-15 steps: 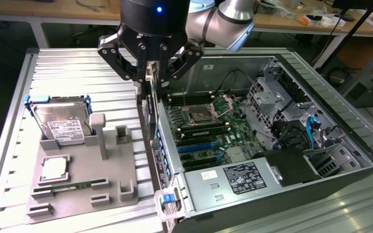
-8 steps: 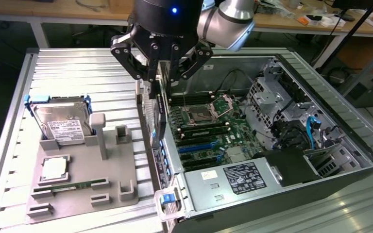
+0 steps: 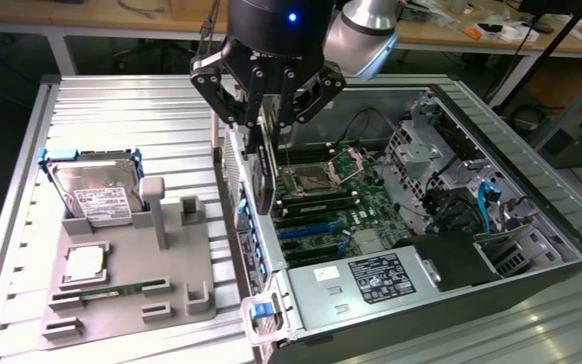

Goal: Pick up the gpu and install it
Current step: 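Pick up the gpu and move the gpu toward the slot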

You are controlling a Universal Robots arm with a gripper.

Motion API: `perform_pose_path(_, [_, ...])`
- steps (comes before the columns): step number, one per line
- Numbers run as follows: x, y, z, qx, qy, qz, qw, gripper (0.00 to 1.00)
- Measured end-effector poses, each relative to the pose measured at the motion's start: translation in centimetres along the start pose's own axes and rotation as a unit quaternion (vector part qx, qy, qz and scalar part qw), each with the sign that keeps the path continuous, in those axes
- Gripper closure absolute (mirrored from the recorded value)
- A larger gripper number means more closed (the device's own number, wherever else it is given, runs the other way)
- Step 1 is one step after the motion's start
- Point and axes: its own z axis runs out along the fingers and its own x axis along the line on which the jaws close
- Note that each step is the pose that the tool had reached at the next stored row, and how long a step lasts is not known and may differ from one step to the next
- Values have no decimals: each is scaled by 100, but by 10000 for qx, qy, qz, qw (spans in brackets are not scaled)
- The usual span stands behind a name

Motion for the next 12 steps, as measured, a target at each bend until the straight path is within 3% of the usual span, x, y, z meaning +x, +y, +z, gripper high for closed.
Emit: perform_pose_path(12, [-63,5,2,-1,0,-1,10000,73])
